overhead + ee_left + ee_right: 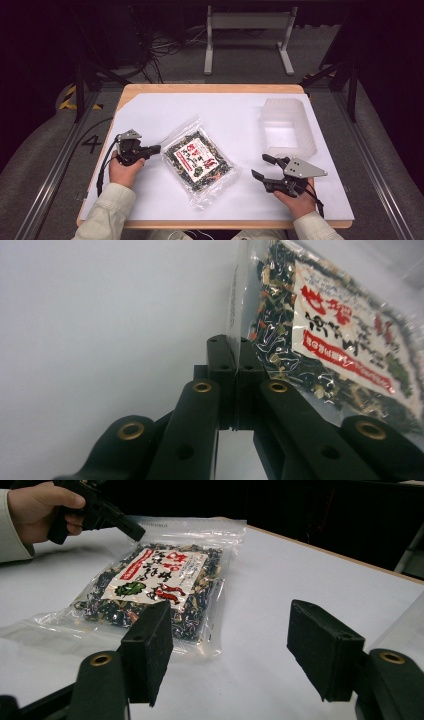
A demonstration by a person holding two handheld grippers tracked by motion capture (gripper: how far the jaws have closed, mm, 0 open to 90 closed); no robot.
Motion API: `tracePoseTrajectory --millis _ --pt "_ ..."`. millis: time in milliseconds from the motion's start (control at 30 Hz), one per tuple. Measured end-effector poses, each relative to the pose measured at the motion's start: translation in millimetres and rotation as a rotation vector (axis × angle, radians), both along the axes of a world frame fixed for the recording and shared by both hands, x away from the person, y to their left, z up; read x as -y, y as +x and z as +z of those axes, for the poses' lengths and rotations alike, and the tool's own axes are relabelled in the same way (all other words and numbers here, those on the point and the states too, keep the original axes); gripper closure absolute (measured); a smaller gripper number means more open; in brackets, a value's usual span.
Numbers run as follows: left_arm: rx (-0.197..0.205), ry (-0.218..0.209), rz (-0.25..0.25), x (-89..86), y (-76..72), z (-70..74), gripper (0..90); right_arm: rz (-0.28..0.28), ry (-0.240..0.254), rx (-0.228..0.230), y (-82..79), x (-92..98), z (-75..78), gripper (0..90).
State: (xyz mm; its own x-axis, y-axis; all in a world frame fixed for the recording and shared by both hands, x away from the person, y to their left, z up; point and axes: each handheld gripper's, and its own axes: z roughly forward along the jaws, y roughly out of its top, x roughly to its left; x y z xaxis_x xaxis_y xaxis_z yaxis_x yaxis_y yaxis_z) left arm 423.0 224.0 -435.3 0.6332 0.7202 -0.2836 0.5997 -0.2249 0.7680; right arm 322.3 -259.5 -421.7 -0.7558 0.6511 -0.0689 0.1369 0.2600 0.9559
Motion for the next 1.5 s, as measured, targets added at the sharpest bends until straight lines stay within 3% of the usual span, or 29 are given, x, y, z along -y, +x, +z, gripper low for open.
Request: tracePoseTrajectory --millis 167,333,400,467,500,567,633,967,1167,1367,1500 --pt "0.039 -0.061 -0.017 -1.6 -5.7 17.7 89.5 0.002 0.015 0.025 -0.2 2.2 5.3 36.6" --pt "0.085 -0.105 -0.048 0.0 -14.4 37.9 89.5 0.025 0.04 0.053 -0.4 5.5 13.8 47.2" --pt "0.121 -0.125 -0.068 1.5 -19.7 48.0 89.5 0.04 0.036 0.023 -0.2 5.9 17.9 50.9" --pt "0.132 -0.133 -0.073 3.1 -22.7 52.9 89.6 0.044 0.033 0.014 -0.4 6.1 20.4 51.6" --pt "0.168 -0.131 -0.094 5.9 -26.7 61.7 89.6 0.053 0.033 -0.002 -0.3 6.4 24.2 51.7" --pt "0.168 -0.138 -0.096 7.7 -28.8 64.7 89.6 0.049 0.029 -0.009 -0.4 6.3 25.9 51.7" --pt "0.194 -0.151 -0.117 11.5 -32.2 73.1 89.6 0.047 0.027 -0.024 -0.3 6.6 29.1 52.2" --pt "0.289 -0.192 -0.186 24.9 -47.4 104.6 89.6 0.047 0.047 -0.035 3.7 8.6 43.5 56.2" --pt "0.336 -0.213 -0.209 26.4 -53.0 119.2 89.7 0.049 0.047 -0.011 4.1 8.5 51.8 55.7" --pt "0.395 -0.249 -0.215 29.6 -54.9 136.9 89.7 0.066 0.069 -0.017 10.7 4.6 61.2 47.0" --pt "0.414 -0.264 -0.222 32.1 -53.6 141.1 89.7 0.077 0.098 -0.01 15.1 1.4 67.5 44.7"
